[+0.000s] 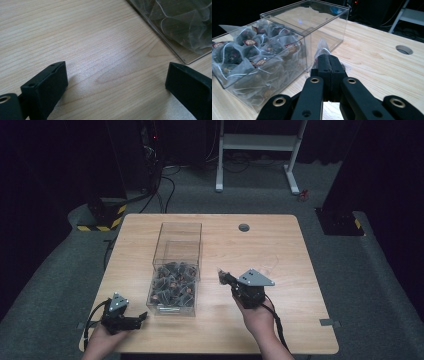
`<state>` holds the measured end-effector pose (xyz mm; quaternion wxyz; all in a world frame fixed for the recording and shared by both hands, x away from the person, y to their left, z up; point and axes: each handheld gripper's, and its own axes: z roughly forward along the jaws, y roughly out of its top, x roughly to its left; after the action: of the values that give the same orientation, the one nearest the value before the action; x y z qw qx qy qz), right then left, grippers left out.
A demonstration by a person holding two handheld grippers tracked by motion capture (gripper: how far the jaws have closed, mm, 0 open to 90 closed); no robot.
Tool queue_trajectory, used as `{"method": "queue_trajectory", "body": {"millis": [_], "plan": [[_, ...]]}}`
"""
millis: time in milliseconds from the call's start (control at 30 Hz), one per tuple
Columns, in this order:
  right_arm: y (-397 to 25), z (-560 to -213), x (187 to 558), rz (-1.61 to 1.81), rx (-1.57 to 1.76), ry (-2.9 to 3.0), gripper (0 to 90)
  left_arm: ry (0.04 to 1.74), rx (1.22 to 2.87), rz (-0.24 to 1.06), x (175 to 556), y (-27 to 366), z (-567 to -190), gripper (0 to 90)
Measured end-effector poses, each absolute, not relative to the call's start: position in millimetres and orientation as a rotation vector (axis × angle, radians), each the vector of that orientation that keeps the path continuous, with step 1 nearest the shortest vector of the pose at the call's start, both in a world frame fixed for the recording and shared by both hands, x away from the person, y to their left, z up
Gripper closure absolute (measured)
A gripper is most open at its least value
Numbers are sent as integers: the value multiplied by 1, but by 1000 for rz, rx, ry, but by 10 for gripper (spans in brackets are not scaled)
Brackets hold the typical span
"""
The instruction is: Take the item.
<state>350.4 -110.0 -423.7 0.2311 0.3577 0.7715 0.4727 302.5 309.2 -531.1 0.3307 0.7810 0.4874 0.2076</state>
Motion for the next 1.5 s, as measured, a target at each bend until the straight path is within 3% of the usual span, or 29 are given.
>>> {"method": "queue_trajectory", "body": {"millis": [1500], "plan": [[-155,-408,378,1247,1070,2006,900,1275,2042,548,302,309,-531,46]]}}
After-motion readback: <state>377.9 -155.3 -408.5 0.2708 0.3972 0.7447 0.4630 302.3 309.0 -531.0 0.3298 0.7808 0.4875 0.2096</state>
